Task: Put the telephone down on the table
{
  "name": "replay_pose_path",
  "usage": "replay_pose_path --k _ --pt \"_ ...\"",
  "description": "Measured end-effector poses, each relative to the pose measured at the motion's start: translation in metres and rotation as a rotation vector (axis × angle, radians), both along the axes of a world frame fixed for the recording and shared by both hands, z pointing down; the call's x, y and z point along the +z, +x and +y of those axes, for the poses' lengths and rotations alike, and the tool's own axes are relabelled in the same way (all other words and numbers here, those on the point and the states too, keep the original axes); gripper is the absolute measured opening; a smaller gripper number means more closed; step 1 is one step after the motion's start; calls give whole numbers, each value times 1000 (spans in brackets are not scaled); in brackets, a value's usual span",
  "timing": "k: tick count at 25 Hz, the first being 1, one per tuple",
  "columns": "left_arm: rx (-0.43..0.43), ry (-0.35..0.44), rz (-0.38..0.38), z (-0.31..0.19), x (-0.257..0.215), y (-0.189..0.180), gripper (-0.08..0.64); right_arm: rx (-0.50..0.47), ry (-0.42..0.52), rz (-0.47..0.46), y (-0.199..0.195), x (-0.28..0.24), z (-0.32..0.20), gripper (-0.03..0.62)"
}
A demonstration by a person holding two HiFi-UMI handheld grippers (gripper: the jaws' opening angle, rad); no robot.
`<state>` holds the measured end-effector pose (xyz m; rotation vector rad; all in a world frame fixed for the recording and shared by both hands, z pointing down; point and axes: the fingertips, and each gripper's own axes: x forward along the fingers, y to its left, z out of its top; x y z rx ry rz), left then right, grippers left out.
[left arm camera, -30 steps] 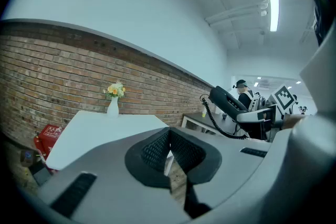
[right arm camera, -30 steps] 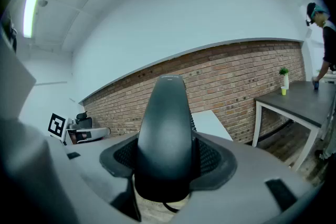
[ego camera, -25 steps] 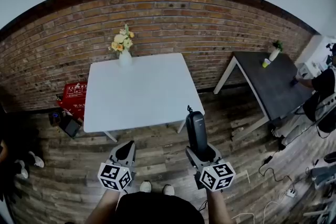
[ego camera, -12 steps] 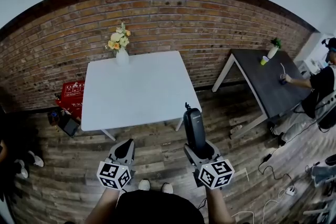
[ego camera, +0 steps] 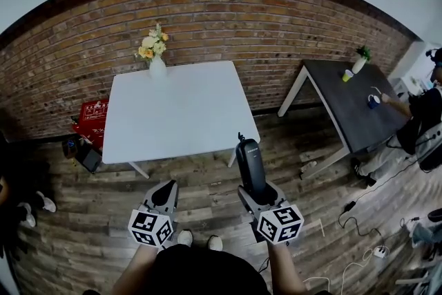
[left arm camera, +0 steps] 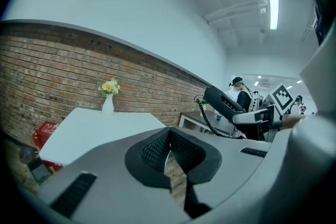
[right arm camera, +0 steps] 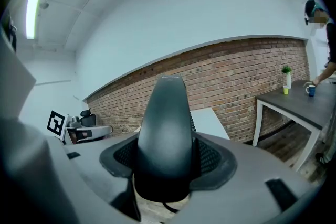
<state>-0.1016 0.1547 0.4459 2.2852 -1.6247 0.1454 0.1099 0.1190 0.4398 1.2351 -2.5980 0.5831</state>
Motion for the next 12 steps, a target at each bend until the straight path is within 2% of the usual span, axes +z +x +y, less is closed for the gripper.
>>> replay_pose_path --k 5,12 --pt "-26 14 19 4 -2 20 12 -26 -15 -5 13 7 5 278" --pt "-33 1 -18 15 4 36 12 -45 -28 -3 30 18 11 278"
